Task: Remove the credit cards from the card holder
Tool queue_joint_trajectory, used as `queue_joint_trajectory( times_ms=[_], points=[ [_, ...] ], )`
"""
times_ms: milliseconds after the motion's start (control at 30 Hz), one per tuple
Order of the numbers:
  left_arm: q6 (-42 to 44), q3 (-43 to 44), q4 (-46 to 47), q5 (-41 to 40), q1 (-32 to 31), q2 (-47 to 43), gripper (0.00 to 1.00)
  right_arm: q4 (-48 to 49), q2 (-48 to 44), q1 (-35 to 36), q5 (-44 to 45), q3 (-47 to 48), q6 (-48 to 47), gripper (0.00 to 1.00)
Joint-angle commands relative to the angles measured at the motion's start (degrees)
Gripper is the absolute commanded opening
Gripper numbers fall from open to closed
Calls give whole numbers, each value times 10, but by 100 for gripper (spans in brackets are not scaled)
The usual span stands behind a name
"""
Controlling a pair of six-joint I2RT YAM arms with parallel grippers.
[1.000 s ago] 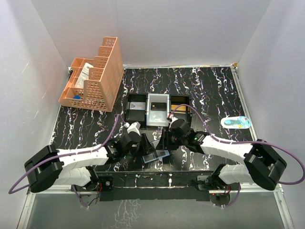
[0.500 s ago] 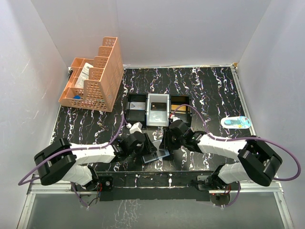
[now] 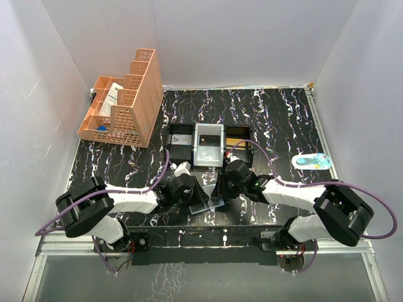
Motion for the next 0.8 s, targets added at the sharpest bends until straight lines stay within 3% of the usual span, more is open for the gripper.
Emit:
queue_joint_trajectory(
  times_ms=[0, 500, 767],
  points=[
    [-3, 3, 27, 7, -1, 3, 22, 9, -10, -1, 2, -16, 3, 30],
    [-12, -15, 49, 8, -1, -22, 5, 12, -4, -1, -1, -18, 3, 28],
    [-8, -17, 59, 21, -1, -32, 15, 14, -1, -1, -4, -17, 4, 28]
  ],
)
